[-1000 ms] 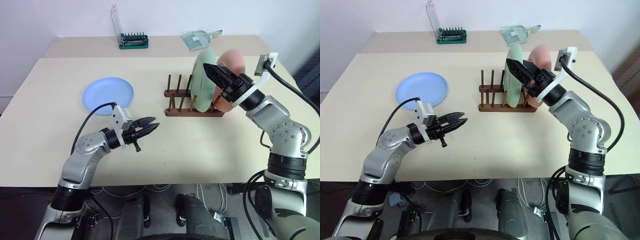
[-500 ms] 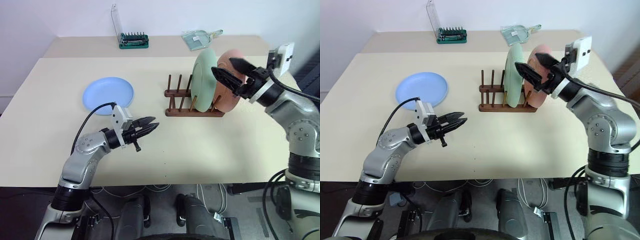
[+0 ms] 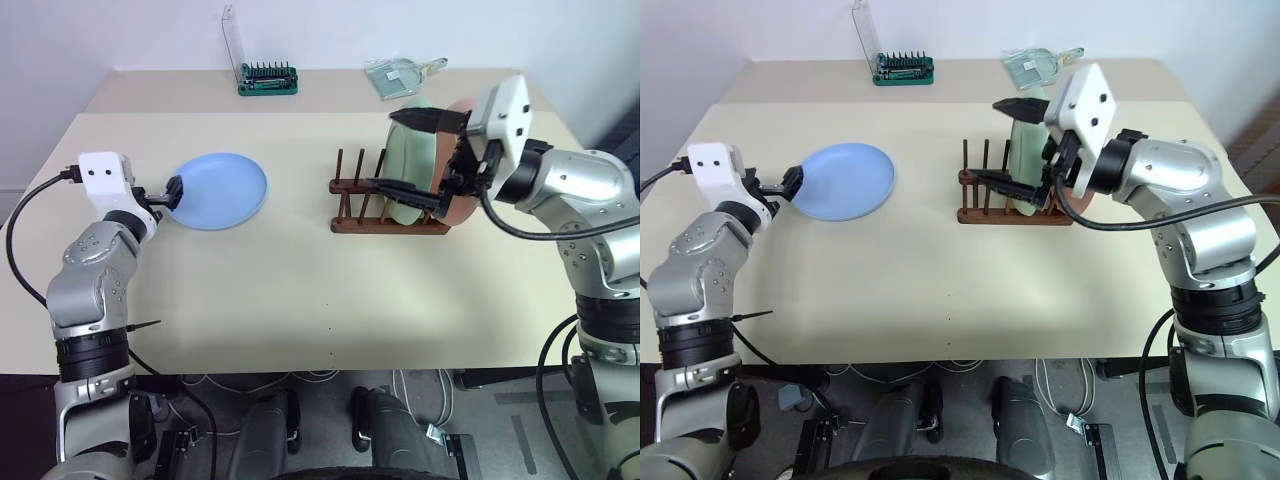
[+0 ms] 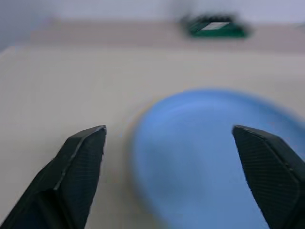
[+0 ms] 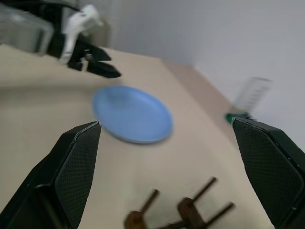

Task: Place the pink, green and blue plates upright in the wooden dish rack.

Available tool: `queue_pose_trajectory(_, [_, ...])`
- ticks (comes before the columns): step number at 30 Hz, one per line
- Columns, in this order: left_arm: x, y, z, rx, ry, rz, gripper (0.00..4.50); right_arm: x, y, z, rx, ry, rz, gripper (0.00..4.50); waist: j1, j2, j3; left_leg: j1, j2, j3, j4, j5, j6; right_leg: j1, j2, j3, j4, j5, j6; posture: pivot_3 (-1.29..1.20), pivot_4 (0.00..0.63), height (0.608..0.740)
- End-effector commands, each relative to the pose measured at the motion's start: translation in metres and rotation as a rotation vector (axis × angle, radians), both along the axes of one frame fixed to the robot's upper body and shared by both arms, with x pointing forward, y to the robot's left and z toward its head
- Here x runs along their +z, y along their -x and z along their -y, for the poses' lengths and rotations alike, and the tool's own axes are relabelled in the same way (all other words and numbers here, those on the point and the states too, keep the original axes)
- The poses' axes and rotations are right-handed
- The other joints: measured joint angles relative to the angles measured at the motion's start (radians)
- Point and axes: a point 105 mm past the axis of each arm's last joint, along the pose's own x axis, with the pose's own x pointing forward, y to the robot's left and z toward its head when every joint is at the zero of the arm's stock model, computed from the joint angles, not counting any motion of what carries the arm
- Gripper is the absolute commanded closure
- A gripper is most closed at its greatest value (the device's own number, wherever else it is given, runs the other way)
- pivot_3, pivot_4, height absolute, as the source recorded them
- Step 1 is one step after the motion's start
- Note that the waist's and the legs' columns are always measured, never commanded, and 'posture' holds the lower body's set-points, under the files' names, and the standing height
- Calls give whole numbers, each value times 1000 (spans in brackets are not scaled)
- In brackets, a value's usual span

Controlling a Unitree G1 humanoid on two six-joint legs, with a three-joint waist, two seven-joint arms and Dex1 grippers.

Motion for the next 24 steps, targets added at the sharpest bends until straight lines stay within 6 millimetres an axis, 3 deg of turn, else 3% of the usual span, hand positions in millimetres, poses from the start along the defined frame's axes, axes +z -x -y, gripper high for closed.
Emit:
queue_pose_trajectory(1, [5,-7,-6,14,4,-39,63,8,13,-9,75,10,57,0,10,-4,2,0,0,0,0,0,0,0,0,0,0,0,0,0,150,740])
queue_pose_trajectory(5, [-23,-31,-30,76,-3,-220,63,-8,28,-32,175,18,10,0,15,-5,2,1,1,-1,0,1,-2,0,1,-2,1,0,-1,0,150,740])
queue_pose_trajectory(11, [-44,-46,-23,-5,14,-307,63,-16,34,-34,174,8,-20,0,12,-6,2,0,1,0,0,1,-2,0,0,-2,1,0,-1,0,150,740])
queue_pose_trajectory(14, [-48,-48,-20,-29,29,-313,938,-20,36,-32,164,12,-39,0,13,-7,2,1,2,0,-1,1,-3,-1,0,-2,1,0,-1,0,150,740])
queue_pose_trajectory(21, [-44,-51,-14,-39,47,-271,4469,-24,33,-30,130,7,-57,0,11,-7,2,1,2,0,-1,1,-3,-1,-1,-2,1,1,-2,0,150,740])
queue_pose_trajectory(24, [-41,-50,-12,-41,54,-256,4469,-27,27,-28,99,19,-55,0,11,-6,1,2,2,-1,-1,1,-3,0,-1,-2,2,1,-2,0,150,740])
